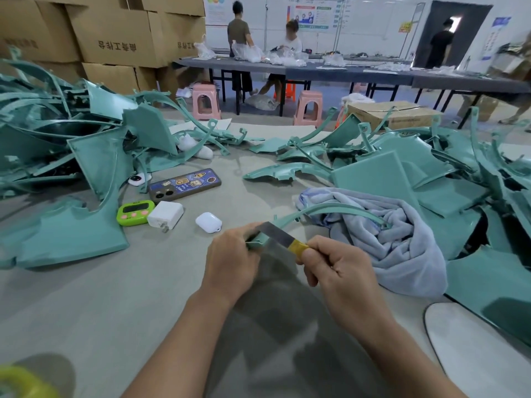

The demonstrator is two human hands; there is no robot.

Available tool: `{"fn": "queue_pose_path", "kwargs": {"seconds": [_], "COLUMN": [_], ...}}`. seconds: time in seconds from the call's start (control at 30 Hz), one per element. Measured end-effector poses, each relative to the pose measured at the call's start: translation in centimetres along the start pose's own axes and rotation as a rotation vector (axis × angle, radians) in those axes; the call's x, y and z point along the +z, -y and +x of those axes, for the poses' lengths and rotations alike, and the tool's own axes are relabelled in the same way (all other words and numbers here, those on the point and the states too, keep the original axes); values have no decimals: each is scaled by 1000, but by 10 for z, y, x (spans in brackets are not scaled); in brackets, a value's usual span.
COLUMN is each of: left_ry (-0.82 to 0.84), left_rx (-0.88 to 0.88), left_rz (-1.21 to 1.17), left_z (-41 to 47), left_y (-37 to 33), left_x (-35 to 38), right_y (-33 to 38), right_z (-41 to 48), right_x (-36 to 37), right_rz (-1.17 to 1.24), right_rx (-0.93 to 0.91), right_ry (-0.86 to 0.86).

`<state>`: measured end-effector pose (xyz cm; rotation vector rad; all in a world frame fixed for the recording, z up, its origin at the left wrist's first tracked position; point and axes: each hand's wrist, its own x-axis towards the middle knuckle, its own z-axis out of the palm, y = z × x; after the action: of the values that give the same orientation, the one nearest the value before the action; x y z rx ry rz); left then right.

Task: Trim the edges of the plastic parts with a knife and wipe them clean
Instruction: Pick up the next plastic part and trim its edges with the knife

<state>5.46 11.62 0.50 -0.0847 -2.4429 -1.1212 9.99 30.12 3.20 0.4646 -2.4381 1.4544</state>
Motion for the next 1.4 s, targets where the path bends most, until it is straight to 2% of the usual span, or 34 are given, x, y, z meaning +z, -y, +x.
{"fn": "queue_pose_path", "kwargs": {"seconds": [0.17, 0.3, 0.37, 0.4, 0.43, 0.5, 0.57, 0.63, 0.73, 0.8, 0.87, 0.93, 1.0, 1.03, 1.17, 1.23, 1.33, 1.4], "left_ry": [42, 70, 53, 46, 43, 49, 56, 72, 66, 59, 65, 76, 77, 80, 74, 61, 52, 72], "left_rx": [11, 0, -1, -2, -2, 6, 33, 43, 32, 30, 32, 34, 60, 76, 59, 65, 94, 106], "left_rz": [18, 65, 62, 54, 49, 46, 57, 70, 89, 88, 82, 84, 86, 86, 79, 74, 73, 75], "left_z": [0, 1, 1, 1, 0, -1, -1, 0, 0, 0, 0, 0, -1, -2, -1, -1, -3, -3], "left_y": [7, 9, 7, 7, 7, 9, 11, 11, 10, 10, 10, 12, 14, 14, 12, 13, 15, 16], "left_x": [3, 6, 7, 7, 7, 6, 5, 6, 7, 8, 8, 7, 6, 6, 7, 9, 7, 5], "right_y": [-2, -14, -19, -19, -16, -5, 1, -4, -13, -17, -13, -4, -2, -4, -18, -19, -6, 1], "right_z": [1, 17, 21, 20, 17, 7, 3, 9, 22, 23, 17, 9, 8, 11, 25, 26, 15, 10], "right_x": [3, -10, -18, -19, -17, -6, 4, 3, -20, -32, -30, -18, -9, -9, -39, -45, -26, -10], "right_rz": [-195, -378, -400, -369, -311, -215, -244, -321, -455, -435, -318, -241, -233, -253, -425, -413, -272, -293], "right_rx": [16, 234, 305, 270, 186, 22, -50, -20, 192, 221, 87, -50, -98, -76, 175, 176, -3, -90], "right_ry": [-58, -407, -507, -516, -488, -303, -142, -220, -455, -504, -427, -250, -113, -120, -372, -423, -274, -165]}}
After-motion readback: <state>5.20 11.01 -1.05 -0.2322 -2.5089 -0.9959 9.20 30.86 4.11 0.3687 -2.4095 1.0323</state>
